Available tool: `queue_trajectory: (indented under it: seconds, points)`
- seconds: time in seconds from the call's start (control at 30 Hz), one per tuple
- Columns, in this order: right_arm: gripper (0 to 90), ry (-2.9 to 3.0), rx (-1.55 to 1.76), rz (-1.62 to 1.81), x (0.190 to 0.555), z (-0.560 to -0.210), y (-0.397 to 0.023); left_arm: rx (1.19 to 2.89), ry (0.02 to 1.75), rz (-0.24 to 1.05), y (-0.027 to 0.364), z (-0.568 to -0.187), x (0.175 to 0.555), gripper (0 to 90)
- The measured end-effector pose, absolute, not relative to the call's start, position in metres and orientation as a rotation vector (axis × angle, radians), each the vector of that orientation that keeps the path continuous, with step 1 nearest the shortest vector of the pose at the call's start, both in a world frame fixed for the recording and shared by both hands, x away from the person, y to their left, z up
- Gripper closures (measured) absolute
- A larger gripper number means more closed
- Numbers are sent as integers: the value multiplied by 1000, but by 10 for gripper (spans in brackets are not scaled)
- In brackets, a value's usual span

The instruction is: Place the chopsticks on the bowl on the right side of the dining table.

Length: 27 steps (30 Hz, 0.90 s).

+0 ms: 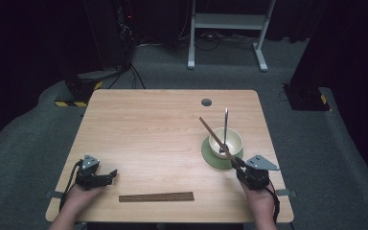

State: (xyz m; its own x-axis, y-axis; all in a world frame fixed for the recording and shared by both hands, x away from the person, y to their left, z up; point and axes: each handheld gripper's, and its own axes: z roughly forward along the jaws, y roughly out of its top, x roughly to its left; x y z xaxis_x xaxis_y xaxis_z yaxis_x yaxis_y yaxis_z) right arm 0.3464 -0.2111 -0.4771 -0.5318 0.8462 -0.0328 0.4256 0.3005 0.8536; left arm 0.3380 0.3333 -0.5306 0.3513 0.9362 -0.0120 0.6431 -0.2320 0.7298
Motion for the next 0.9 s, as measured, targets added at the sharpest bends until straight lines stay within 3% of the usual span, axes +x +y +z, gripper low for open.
queue_trajectory:
  seconds: [0.4,0.6,0.9]
  points:
    - [756,2108,1105,1154,343,-476,-206,1968,1372,579,333,-531,338,139]
    - [661,2082,1130,1151,344,-477,-208,1969,1371,580,333,-531,338,139]
    - [610,2077,1117,1114,343,-477,-204,1969,1371,581,333,-531,338,139]
